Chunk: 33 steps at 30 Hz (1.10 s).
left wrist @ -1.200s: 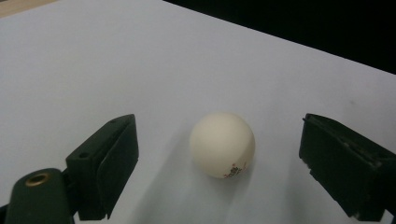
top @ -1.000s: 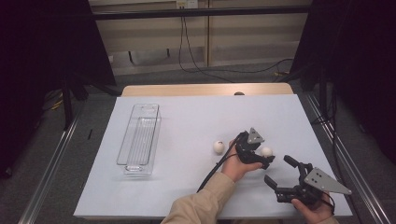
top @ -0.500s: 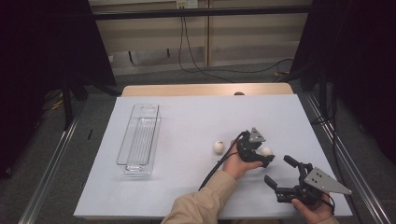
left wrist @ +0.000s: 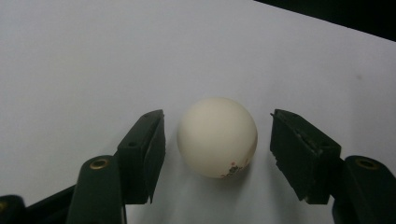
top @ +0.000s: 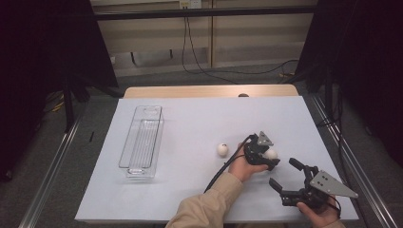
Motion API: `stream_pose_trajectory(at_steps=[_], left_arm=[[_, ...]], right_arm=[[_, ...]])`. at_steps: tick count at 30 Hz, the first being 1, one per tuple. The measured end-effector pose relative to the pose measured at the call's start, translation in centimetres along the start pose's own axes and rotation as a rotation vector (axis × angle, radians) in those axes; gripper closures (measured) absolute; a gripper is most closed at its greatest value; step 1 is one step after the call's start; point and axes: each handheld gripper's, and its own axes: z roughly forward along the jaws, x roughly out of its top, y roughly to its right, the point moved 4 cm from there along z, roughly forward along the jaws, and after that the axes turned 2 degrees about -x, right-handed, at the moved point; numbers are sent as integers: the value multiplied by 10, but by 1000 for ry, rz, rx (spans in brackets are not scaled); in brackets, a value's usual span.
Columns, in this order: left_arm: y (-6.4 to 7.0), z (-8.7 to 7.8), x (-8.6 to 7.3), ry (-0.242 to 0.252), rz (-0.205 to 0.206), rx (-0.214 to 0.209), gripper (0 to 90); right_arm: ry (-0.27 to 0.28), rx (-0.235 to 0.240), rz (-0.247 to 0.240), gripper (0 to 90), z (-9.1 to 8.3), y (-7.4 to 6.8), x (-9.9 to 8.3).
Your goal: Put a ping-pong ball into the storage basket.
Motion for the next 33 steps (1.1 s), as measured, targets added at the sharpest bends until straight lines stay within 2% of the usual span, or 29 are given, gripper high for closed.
stream_pose_trajectory(at_steps=[9,13,20,25,33], left_arm=[[1,4,0,-13,1,3,436],[0,3,0,-19,-2,4,500],[0,0,1,-22,-15,-3,509],[2,-6,3,-18,-11,-14,510],[5,-17,6,-13,-29,-36,511]], right_arm=[[1,1,-5,19,0,0,0],[1,0,-4,19,0,0,0],[0,0,-5,19,0,0,0],[0,1,-5,19,0,0,0],[1,2,-5,19,0,0,0]])
